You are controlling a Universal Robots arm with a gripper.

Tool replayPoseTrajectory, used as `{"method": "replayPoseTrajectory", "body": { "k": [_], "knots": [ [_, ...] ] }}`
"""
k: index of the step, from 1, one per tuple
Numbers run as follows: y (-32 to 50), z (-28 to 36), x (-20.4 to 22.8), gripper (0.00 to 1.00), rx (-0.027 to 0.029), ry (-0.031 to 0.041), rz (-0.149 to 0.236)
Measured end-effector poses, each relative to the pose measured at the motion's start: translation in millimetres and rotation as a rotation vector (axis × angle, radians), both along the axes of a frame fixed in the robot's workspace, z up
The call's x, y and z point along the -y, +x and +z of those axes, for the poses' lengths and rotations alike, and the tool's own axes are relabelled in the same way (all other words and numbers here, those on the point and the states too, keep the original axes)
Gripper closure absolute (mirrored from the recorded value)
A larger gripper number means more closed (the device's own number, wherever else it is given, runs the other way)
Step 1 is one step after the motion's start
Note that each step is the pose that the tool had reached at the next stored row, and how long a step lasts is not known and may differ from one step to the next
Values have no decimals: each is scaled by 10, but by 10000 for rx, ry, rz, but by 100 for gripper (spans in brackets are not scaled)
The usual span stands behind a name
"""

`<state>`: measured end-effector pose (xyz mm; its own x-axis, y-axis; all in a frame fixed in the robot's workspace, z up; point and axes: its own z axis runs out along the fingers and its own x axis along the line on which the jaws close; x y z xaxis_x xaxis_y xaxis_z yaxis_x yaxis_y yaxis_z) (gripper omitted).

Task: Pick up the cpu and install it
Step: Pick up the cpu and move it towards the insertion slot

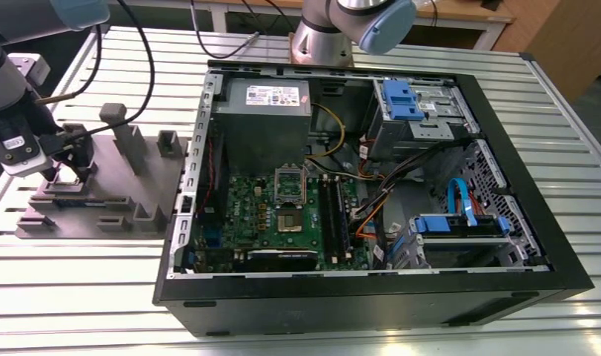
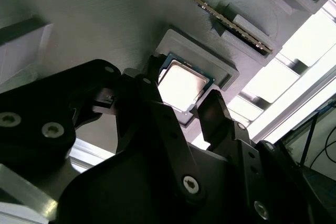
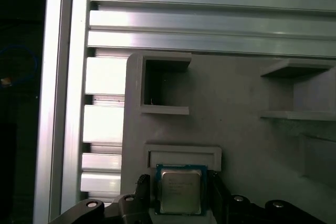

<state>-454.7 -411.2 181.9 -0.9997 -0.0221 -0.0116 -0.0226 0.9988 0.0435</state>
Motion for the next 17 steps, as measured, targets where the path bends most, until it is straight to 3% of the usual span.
{"method": "replayPoseTrajectory", "body": {
  "k": [5,8,11,17],
  "knots": [
    [0,8,-2,44,2,-15,1],
    [-1,9,-8,44,6,-81,1],
    [-10,9,-8,44,63,-89,0],
    [-11,3,-9,44,87,-89,-9]
  ]
}}
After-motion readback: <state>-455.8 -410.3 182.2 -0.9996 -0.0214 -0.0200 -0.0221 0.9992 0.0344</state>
